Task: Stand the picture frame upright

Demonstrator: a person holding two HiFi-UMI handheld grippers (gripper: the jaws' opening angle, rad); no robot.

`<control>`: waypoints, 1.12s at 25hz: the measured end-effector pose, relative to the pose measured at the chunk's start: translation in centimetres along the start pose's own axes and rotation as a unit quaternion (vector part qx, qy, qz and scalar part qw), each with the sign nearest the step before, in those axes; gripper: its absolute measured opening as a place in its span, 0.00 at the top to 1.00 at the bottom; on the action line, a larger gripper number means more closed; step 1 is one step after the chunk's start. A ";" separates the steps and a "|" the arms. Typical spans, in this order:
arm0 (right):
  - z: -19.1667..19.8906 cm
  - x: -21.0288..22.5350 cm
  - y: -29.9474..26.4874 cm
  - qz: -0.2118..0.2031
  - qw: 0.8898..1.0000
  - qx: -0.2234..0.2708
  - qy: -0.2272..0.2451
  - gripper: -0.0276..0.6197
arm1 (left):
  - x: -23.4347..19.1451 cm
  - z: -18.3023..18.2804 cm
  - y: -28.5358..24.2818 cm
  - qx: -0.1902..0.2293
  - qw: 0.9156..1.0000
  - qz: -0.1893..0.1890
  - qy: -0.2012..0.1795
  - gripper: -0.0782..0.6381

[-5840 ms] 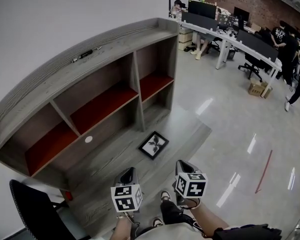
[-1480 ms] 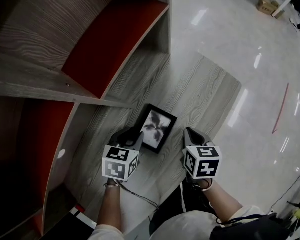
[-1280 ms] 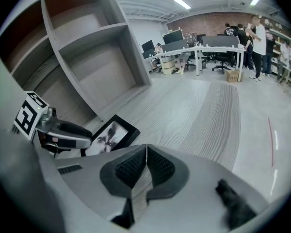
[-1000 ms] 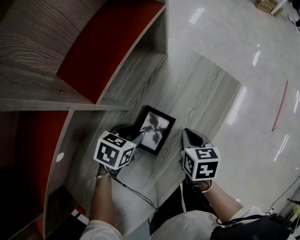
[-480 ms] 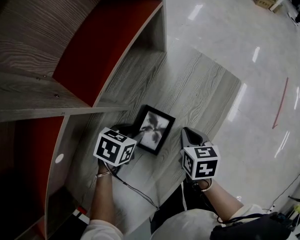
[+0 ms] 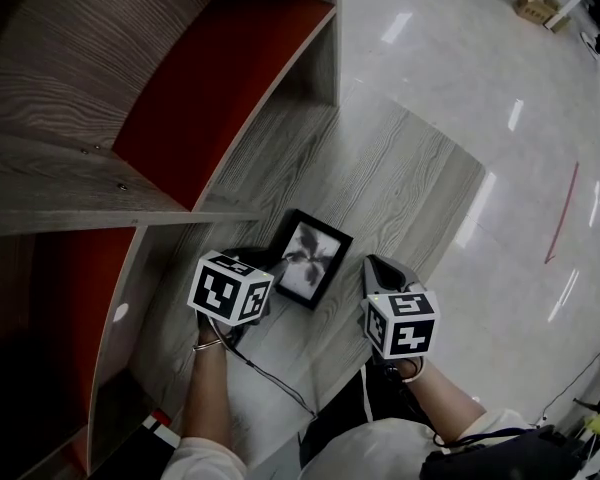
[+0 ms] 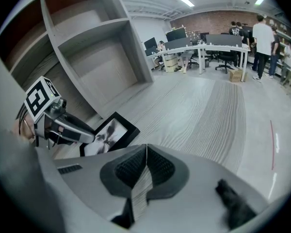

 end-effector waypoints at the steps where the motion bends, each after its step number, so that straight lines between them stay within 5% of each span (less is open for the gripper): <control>1: 0.0 0.0 0.0 0.000 1.000 0.000 0.000 0.91 | 0.0 0.0 0.0 0.002 1.000 -0.003 0.002 0.75; 18: 0.2 -0.5 2.1 -0.009 1.000 0.012 0.011 0.91 | 2.3 2.1 1.7 0.095 0.992 -0.060 0.064 0.79; 28: 0.6 -2.3 3.8 -0.019 0.999 0.021 0.029 0.91 | 4.7 3.8 5.2 0.176 0.973 -0.115 0.097 0.79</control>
Point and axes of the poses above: the fingertips, and each gripper's own axes: y backward along the fingers, x to its right, z out of its underside, the point moved 7 cm from there along y, backward along the fingers, and after that the axes turned 10 degrees about -y, right-handed, at the moved point
